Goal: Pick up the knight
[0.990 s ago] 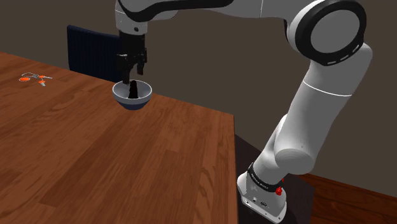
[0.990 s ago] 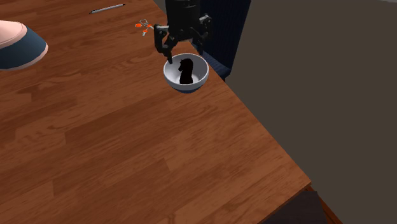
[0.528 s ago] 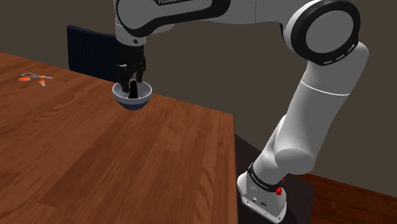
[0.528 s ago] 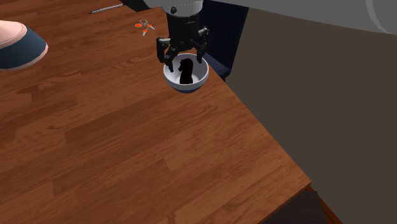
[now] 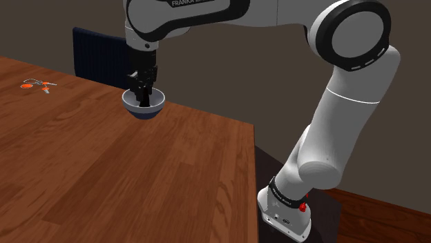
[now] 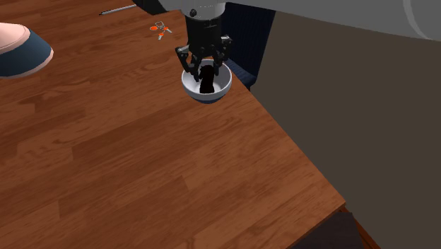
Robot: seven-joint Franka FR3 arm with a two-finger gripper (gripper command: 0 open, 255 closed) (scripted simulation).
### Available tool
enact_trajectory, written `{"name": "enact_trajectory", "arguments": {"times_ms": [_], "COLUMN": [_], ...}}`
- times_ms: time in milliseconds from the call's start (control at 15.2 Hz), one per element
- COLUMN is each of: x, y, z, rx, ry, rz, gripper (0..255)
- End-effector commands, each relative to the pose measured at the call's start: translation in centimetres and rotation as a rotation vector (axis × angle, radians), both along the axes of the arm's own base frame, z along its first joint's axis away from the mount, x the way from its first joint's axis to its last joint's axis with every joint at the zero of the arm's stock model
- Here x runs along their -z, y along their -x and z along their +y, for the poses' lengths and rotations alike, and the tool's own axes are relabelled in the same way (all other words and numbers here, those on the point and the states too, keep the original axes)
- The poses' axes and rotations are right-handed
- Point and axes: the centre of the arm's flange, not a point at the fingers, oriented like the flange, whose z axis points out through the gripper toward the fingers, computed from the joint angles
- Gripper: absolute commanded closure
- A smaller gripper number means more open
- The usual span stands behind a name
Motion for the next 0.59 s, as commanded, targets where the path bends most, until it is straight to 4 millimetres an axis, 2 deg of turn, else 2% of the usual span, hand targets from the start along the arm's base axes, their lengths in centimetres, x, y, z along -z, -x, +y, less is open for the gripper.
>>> {"name": "enact_trajectory", "arguments": {"times_ms": [0, 132, 528], "x": [0.1, 0.1, -3.0], "y": [0.0, 0.0, 0.0], "z": [0.0, 0.0, 0.0], "rx": [0.0, 0.0, 0.0], "ry": [0.0, 0.0, 0.0], "rz": [0.001, 0.001, 0.001], "gripper": [255, 255, 255]}}
